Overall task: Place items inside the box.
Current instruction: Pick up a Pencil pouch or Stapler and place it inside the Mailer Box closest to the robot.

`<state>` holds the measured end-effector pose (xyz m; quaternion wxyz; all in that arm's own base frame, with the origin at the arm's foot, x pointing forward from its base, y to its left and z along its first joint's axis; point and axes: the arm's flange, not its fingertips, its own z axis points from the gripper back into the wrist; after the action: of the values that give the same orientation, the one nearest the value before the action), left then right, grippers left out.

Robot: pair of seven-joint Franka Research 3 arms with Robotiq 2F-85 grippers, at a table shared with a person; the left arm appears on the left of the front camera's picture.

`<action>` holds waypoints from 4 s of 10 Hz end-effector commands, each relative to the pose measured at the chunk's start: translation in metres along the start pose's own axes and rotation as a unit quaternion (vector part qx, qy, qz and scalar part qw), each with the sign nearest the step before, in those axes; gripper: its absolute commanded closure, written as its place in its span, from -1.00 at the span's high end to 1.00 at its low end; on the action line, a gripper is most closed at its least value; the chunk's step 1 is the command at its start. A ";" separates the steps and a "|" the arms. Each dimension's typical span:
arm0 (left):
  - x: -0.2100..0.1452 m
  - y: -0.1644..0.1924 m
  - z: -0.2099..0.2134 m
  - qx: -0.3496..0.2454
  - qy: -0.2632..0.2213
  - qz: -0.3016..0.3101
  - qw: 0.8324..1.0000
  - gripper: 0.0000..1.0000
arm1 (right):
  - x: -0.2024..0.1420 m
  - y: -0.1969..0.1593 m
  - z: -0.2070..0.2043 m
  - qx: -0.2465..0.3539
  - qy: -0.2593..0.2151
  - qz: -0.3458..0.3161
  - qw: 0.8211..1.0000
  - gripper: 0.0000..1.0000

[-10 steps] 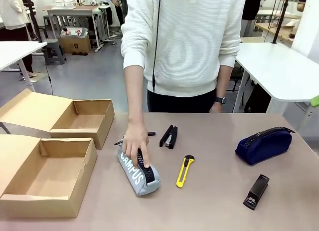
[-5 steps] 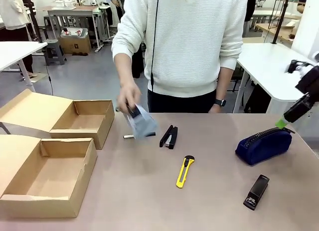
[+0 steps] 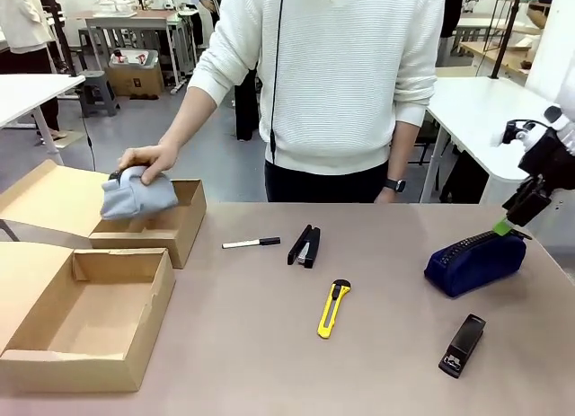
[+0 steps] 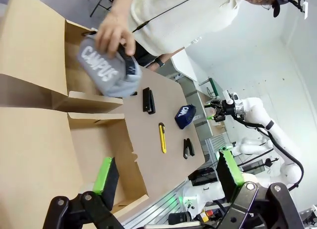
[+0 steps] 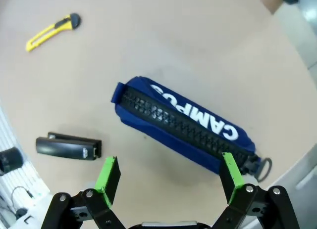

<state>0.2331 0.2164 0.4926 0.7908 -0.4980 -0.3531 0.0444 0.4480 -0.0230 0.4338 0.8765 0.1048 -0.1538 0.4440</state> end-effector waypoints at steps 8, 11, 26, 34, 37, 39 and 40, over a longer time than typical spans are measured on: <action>0.008 0.003 0.020 0.011 -0.027 0.004 1.000 1.00 | 0.016 -0.020 -0.053 0.057 0.026 0.329 0.942 1.00; 0.008 0.003 0.020 0.011 -0.027 0.004 1.000 1.00 | 0.015 -0.020 -0.077 0.023 0.072 0.366 0.927 1.00; 0.008 0.003 0.020 0.011 -0.027 0.004 1.000 1.00 | 0.013 -0.029 -0.100 0.048 0.115 0.345 0.930 -1.00; -0.040 -0.023 -0.063 -0.025 0.112 0.028 0.993 1.00 | 0.005 -0.011 -0.037 0.004 0.107 0.229 0.968 -1.00; -0.015 -0.018 -0.058 -0.032 0.111 0.029 0.993 1.00 | -0.003 0.005 -0.009 0.017 0.079 0.196 0.977 -1.00; -0.015 -0.018 -0.058 -0.032 0.111 0.029 0.993 1.00 | -0.010 0.019 0.014 0.013 0.064 0.167 0.984 -1.00; -0.015 -0.018 -0.058 -0.032 0.111 0.029 0.993 1.00 | -0.014 0.038 0.035 0.013 0.059 0.138 0.989 -1.00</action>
<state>0.2512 0.1566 0.4835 0.8142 -0.5287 -0.2397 -0.0027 0.4258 -0.0288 0.4454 0.7932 0.0570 -0.0958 0.5987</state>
